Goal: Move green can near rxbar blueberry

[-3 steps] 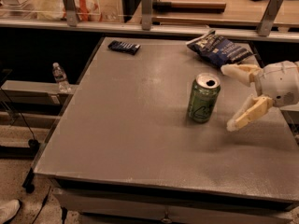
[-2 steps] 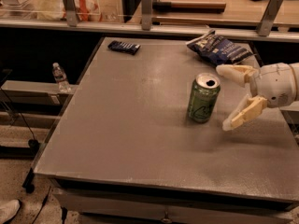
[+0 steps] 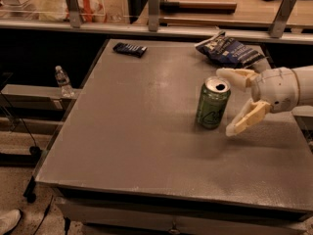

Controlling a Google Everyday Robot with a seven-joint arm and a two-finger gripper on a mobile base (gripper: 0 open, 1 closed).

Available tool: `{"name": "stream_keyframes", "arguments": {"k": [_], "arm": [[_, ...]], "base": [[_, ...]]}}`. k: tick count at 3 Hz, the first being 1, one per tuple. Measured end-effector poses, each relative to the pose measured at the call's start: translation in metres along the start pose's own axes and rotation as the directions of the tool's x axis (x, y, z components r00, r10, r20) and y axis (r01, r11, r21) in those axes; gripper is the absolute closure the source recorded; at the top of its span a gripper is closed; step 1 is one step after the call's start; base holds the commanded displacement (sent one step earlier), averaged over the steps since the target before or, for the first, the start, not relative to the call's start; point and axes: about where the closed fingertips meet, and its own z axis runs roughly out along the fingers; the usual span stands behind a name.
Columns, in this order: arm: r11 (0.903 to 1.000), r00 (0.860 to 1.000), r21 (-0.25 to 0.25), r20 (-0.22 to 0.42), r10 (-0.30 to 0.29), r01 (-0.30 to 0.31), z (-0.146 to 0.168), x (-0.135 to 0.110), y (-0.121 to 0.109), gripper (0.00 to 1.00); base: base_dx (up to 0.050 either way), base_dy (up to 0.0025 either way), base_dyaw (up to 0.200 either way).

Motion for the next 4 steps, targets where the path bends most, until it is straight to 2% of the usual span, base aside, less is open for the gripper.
{"name": "stream_keyframes", "arguments": {"k": [1, 4], "arm": [[0.9999, 1.000, -0.015, 0.020, 0.003, -0.003, 0.0040, -0.0027, 0.0007, 0.14], [0.9993, 0.999, -0.035, 0.029, 0.014, -0.013, 0.0073, -0.0012, 0.0041, 0.83]], "base": [[0.000, 0.00000, 0.000], [0.000, 0.00000, 0.000]]}}
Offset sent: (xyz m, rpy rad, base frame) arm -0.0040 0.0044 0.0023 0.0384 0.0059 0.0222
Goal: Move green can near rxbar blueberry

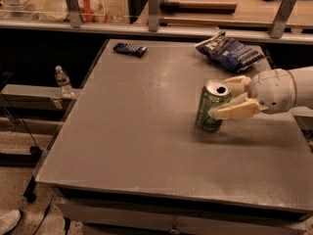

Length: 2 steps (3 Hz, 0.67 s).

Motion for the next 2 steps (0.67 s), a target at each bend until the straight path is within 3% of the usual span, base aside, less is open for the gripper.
{"name": "stream_keyframes", "arguments": {"k": [1, 2], "arm": [[1.0000, 1.000, 0.006, -0.017, 0.003, -0.002, -0.004, -0.003, -0.005, 1.00], [0.9993, 0.998, 0.023, -0.064, -0.026, 0.028, -0.019, -0.023, -0.014, 1.00]], "base": [[0.000, 0.00000, 0.000], [0.000, 0.00000, 0.000]]}}
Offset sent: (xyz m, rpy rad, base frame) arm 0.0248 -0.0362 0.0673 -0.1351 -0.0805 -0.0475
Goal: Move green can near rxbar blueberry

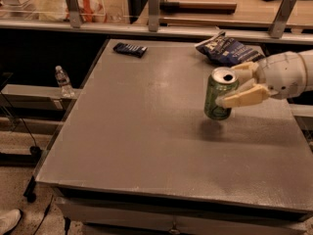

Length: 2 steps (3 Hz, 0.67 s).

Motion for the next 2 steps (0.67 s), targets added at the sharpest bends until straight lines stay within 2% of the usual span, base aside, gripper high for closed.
{"name": "stream_keyframes", "arguments": {"k": [1, 2], "arm": [[0.9958, 0.996, 0.055, -0.054, -0.071, 0.074, -0.0280, -0.0329, -0.0163, 1.00], [0.9958, 0.996, 0.055, -0.054, -0.071, 0.074, -0.0279, -0.0329, -0.0164, 1.00]], "base": [[0.000, 0.00000, 0.000], [0.000, 0.00000, 0.000]]}}
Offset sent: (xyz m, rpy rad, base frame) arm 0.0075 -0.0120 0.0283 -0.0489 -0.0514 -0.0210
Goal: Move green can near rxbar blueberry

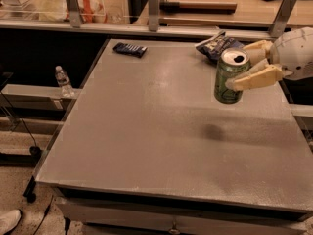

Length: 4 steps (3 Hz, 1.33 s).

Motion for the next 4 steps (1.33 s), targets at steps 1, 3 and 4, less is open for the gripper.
{"name": "stream_keyframes", "arguments": {"k": [1, 3, 4], "arm": [[0.9985, 0.999, 0.054, 0.053, -0.011, 0.008, 0.003, 0.003, -0.004, 1.00], [0.9931, 0.991, 0.102, 0.115, -0.069, 0.057, 0.049, -0.022, -0.050, 1.00], [0.9918, 0.994, 0.095, 0.059, -0.091, 0.085, 0.072, -0.037, -0.072, 1.00]], "base": [[0.000, 0.00000, 0.000], [0.000, 0.00000, 0.000], [0.000, 0.00000, 0.000]]}}
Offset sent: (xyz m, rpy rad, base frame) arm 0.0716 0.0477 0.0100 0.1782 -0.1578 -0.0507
